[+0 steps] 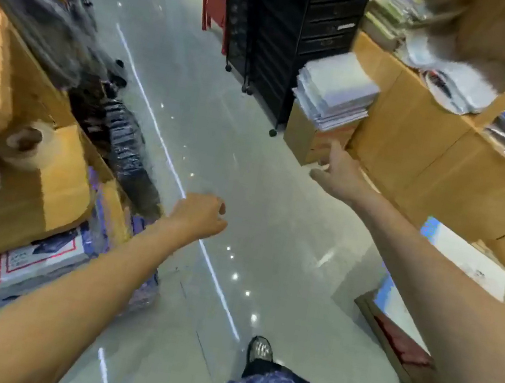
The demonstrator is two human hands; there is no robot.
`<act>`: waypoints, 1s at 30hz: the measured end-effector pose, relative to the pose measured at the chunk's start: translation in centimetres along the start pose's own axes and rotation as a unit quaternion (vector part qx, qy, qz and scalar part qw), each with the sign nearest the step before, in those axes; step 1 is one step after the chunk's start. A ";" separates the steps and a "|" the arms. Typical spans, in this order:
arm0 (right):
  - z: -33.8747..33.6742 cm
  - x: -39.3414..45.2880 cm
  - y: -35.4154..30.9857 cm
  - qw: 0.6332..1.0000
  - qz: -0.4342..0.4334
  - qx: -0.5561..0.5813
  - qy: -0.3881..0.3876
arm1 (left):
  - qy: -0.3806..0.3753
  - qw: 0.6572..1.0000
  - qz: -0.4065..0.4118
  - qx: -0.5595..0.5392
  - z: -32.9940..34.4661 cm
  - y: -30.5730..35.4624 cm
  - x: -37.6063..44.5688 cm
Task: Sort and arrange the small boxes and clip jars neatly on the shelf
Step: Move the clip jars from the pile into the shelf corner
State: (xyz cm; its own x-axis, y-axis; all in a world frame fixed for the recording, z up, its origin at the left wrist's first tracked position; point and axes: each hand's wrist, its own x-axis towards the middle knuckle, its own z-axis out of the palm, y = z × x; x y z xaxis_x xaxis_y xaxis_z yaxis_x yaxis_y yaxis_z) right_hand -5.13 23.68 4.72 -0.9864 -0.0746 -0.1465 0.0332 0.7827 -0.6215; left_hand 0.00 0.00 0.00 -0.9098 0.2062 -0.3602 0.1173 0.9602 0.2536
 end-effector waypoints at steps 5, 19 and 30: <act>0.6 12.2 -3.4 0.997 0.035 0.045 -0.043 | 0.030 0.997 -0.006 -0.065 -5.1 -3.3 9.0; -1.7 53.1 -19.2 0.997 -0.069 -0.005 -0.020 | 0.074 0.993 -0.064 -0.063 -26.2 -22.6 42.3; 4.5 93.3 -30.8 0.992 -0.108 0.035 -0.062 | 0.088 0.976 -0.181 -0.084 -42.3 -43.0 70.5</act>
State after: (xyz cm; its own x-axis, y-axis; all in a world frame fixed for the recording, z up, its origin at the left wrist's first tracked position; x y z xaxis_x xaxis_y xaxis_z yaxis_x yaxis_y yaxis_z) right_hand -97.46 -10.19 6.70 -0.9444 -0.3147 -0.0953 -0.1614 0.6961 -0.6996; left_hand -86.04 -34.68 1.70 -0.9358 -0.1902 -0.2968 -0.2777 0.9163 0.2885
